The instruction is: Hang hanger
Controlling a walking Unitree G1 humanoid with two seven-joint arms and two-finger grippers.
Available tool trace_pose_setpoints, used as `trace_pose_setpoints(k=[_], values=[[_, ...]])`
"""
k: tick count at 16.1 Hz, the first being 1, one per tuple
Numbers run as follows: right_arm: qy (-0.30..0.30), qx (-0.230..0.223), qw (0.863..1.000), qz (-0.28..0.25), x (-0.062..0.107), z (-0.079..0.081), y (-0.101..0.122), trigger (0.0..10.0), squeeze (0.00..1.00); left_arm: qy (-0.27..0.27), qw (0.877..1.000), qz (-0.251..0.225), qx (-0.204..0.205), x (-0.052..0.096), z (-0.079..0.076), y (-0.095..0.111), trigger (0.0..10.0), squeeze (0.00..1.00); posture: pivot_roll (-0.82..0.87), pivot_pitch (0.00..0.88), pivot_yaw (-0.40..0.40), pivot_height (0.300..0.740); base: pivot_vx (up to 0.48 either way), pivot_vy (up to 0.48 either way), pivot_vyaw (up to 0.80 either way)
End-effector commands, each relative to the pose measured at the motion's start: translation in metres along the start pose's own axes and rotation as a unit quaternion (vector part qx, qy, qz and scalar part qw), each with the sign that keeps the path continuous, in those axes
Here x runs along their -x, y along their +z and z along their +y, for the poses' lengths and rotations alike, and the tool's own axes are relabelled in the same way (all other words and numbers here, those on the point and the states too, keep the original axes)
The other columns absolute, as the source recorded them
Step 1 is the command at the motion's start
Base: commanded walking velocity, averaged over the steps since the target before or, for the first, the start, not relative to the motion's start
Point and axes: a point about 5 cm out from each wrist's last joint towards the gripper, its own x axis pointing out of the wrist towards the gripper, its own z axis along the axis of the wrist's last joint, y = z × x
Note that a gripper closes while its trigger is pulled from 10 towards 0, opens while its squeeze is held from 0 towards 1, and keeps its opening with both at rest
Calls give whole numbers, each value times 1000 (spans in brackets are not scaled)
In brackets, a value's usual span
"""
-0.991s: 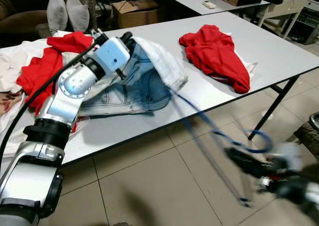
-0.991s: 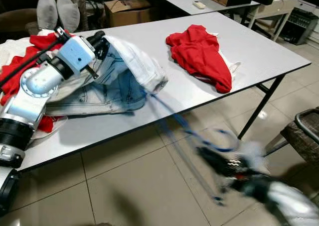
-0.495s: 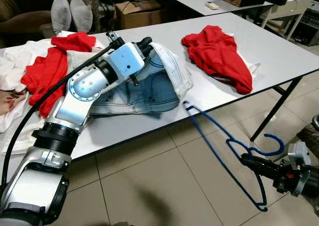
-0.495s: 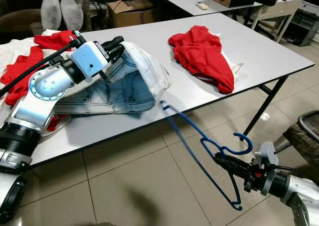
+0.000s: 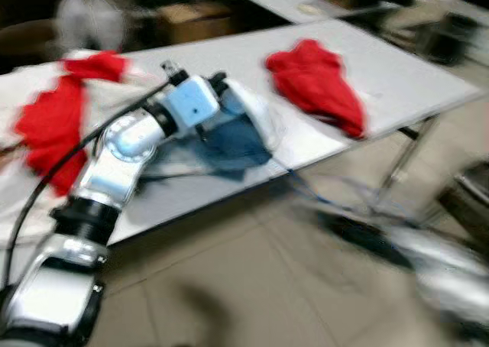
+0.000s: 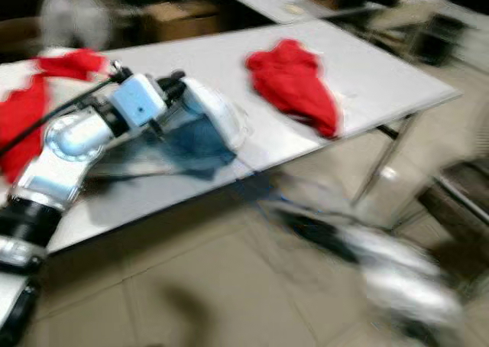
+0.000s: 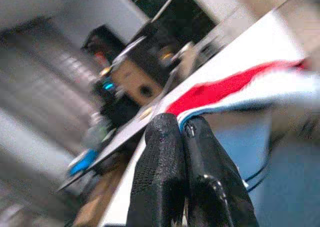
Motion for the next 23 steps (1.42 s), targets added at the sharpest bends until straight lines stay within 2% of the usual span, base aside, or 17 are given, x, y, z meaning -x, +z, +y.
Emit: trace_pose_setpoints(k=[1,3,6,7,9,11,12,13,15,16,17,18,19,23], values=[[-23,27,999,36,-9,-8,9,10000,0,-14,1000,-2,-7,-2,-3,3,0,0,-77,0,-17,740,0,0,0],[-22,10,999,34,-26,-14,12,10000,0,-13,1000,0,1,-2,-6,4,0,0,-69,0,-29,740,0,0,0],[-26,9,999,28,-33,-13,16,10000,0,-12,1000,1,4,-2,-9,5,0,0,-62,0,-51,740,0,0,0],[-48,0,999,25,-36,-11,20,10000,0,-8,1000,6,6,-1,-9,4,0,0,-66,0,-51,740,0,0,0],[-104,-22,994,10,-30,-14,18,10000,0,-2,1000,15,7,3,-8,1,0,0,-76,0,-42,740,0,0,0],[-166,-55,984,-22,-21,-21,16,10000,0,4,1000,23,5,3,-6,-1,0,0,-75,0,-42,740,0,0,0],[-173,-64,982,-29,-19,-21,16,10000,0,7,1000,25,4,3,-6,-1,0,0,-76,0,-42,740,0,0,0],[-193,-93,976,-40,-11,-20,15,10000,0,22,999,31,3,4,-3,-3,353,0,-76,0,-42,740,0,0,0],[-220,-120,967,-47,1,-19,10,10000,0,27,999,36,1,4,-1,-4,1412,0,-77,0,-32,740,0,0,0],[-228,-126,964,-49,4,-19,8,10000,0,28,999,38,0,4,0,-4,1412,0,-78,0,-30,740,0,0,0],[-235,-142,960,-63,12,-17,8,10000,0,19,999,45,6,3,-3,-7,10000,0,-79,0,-25,740,0,0,0],[-237,-155,956,-74,18,-15,9,10000,0,-6,998,63,15,4,-12,-14,10000,0,-80,0,-21,740,0,0,0],[-251,-166,950,-77,26,-17,6,10000,0,-54,996,76,14,11,-28,-23,10000,1000,-84,0,-10,740,0,0,0],[-269,-174,943,-90,35,-20,10,10000,0,-110,989,102,16,28,-45,-36,10000,1000,-83,0,-7,740,0,0,0]])
